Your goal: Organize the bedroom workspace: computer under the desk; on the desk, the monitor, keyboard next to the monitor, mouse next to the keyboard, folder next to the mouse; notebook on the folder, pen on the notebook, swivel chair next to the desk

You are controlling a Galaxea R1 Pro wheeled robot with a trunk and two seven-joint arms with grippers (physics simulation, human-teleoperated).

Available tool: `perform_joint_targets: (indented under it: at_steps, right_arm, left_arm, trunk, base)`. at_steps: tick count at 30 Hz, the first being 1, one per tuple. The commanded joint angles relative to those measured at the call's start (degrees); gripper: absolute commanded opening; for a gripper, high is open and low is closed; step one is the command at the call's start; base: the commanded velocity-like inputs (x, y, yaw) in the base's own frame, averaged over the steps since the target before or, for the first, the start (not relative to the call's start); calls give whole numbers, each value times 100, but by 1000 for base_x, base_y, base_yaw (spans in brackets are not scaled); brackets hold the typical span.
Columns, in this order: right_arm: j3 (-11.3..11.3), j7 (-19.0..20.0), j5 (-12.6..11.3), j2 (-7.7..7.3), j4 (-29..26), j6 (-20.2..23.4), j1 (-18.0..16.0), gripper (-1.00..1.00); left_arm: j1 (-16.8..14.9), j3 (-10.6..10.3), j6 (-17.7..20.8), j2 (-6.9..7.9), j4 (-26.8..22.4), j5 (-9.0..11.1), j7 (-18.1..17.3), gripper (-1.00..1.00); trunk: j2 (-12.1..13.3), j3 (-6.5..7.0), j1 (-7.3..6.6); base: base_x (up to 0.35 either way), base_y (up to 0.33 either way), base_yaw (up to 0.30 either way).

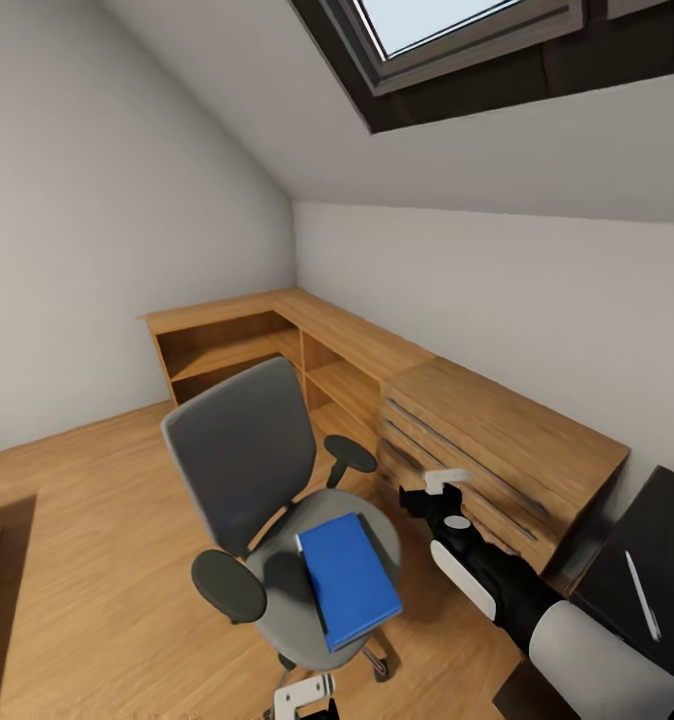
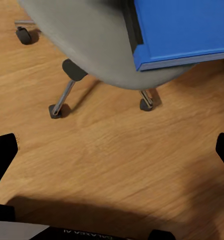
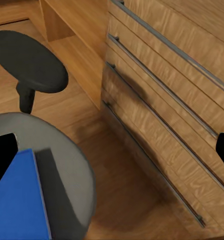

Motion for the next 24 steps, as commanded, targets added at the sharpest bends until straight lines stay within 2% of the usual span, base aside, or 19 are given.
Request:
perform_joint_targets:
  at_steps: [1, 24]
  right_arm:
    - [30, -49, -31, -9, -14, 23, -6, 100]
    - [30, -43, -24, -13, 33, -42, -6, 100]
  left_arm:
    - [-2, -5, 26, 0, -11, 21, 31, 100]
    - [-2, -2, 26, 0, 6, 21, 31, 100]
  trunk:
    - [-4, -11, 1]
    - [-4, -147, 1]
  base:
    - [0, 0, 208]
    - [0, 0, 208]
